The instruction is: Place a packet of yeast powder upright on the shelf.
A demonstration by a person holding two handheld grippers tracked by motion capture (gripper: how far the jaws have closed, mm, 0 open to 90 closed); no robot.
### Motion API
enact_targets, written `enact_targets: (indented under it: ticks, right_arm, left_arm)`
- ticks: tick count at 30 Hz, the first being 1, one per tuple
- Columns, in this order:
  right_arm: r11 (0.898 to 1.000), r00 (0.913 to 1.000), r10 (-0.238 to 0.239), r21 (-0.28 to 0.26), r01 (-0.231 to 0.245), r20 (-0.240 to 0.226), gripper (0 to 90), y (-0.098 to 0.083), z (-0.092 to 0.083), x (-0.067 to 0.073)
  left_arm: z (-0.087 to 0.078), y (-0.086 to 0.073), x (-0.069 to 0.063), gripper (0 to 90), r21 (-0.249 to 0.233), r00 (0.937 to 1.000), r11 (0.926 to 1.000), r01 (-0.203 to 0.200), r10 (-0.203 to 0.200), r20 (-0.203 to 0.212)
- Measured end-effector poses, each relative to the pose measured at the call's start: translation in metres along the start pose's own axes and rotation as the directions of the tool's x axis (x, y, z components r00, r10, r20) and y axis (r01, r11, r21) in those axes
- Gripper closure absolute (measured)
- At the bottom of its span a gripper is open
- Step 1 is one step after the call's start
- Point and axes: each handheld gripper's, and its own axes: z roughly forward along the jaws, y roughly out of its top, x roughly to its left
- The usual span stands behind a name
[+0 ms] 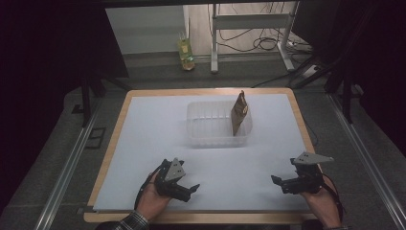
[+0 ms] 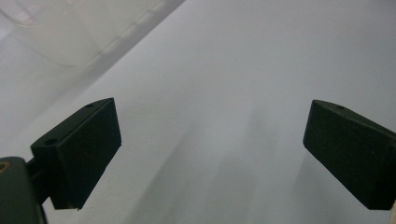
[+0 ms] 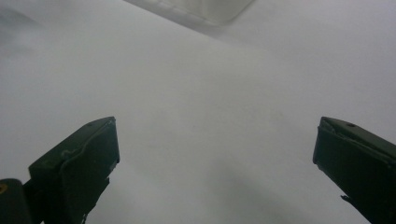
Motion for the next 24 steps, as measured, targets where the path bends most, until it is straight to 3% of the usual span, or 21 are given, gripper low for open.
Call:
enact_targets:
  ticks: [24]
  right_arm:
    - [0.996,0.9954,0.065,0.061,-0.069,0.070,0.5,-0.037,-0.013,-0.022]
  left_arm:
    - [0.002,0.000,-0.001,4.2,0.011,1.0000,0.9999,-0.004,0.004,0.003]
